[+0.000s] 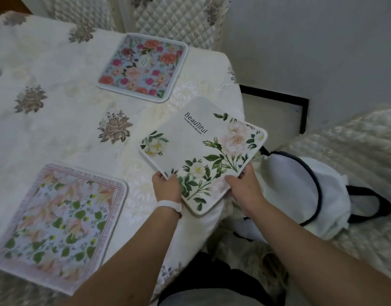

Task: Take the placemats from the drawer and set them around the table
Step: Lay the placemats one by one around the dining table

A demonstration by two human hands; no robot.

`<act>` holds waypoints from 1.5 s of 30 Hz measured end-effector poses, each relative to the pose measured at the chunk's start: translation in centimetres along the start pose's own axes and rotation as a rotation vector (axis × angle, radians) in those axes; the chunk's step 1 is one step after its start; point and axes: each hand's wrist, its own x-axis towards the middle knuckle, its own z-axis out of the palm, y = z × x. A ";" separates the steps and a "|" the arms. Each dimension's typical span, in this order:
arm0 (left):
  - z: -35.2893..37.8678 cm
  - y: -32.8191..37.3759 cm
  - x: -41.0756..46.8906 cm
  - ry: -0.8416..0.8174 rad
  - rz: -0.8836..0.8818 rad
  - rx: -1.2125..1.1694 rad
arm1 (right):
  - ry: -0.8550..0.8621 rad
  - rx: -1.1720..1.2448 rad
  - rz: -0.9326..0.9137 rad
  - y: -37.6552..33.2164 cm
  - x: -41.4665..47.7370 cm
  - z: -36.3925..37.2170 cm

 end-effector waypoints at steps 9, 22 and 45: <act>-0.1 2.4 3.4 -0.082 -0.001 -0.094 | 0.105 0.004 0.007 -0.5 2.5 0.1; 0.8 12.5 11.3 -0.410 0.238 0.619 | 0.061 -0.103 -0.018 -1.6 3.6 -1.6; -3.6 4.4 -0.3 -0.112 -0.005 0.134 | -0.163 -0.514 -0.286 -12.2 11.2 -2.8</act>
